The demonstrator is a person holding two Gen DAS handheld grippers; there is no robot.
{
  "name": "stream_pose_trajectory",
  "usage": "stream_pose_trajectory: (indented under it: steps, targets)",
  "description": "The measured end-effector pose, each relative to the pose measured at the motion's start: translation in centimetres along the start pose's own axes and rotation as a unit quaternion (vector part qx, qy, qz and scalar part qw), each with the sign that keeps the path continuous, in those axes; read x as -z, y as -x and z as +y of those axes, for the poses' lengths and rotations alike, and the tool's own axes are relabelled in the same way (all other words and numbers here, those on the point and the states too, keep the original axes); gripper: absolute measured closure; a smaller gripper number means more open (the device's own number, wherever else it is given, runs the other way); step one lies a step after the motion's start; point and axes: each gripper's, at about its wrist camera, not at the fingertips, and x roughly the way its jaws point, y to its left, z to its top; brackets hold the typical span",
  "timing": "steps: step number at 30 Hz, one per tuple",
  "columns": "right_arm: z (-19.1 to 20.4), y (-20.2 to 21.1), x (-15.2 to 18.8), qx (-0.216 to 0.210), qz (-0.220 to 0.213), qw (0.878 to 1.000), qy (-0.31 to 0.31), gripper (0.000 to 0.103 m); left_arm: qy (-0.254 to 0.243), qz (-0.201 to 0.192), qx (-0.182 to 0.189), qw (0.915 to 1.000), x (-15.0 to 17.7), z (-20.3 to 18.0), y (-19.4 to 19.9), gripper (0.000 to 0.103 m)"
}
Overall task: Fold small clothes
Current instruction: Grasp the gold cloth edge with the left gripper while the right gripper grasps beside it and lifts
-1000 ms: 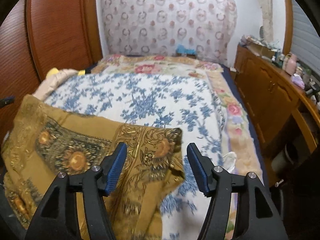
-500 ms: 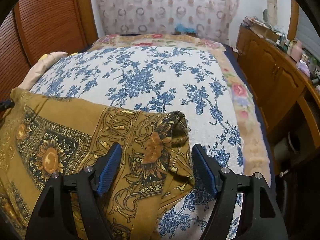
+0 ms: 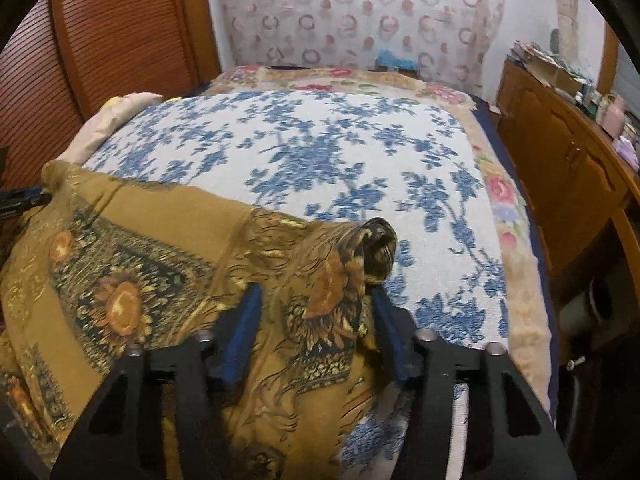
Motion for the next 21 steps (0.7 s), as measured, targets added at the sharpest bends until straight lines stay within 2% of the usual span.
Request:
stream_pose_trajectory:
  steps: [1,2,4,7,13,16,21]
  targets:
    - [0.2,0.0,0.0,-0.006,0.000,1.000,0.002,0.077,0.000,-0.001,-0.001,1.0000,0.0,-0.1,0.1,0.082]
    - [0.4,0.1,0.2,-0.009,-0.001,1.000,0.004,0.084,0.000,-0.002,0.004,1.0000,0.0,-0.1,0.2,0.091]
    - [0.7,0.5,0.3,-0.012,-0.007,1.000,0.005,0.092,0.007,-0.008,0.007,0.9999,-0.1,0.0,0.6,0.092]
    - [1.3,2.5,0.4,-0.015,-0.041,0.999,0.003,0.094,0.004,-0.034,0.007,0.9994,-0.3,-0.5,2.1,0.097]
    - [2.7,9.9,-1.2,-0.023,-0.141,0.990,0.005,0.096,0.007,-0.121,0.043,0.9917,-2.0,-1.9,8.3,0.098]
    - [3.7,14.3,-3.0,-0.019,-0.194,0.981,0.017,0.097,0.001,-0.164,0.057,0.9848,-3.3,-2.8,11.6,0.098]
    - [4.8,21.7,-6.8,-0.007,-0.273,0.961,0.042,0.097,-0.001,-0.241,0.080,0.9671,-6.3,-3.2,17.8,0.098]
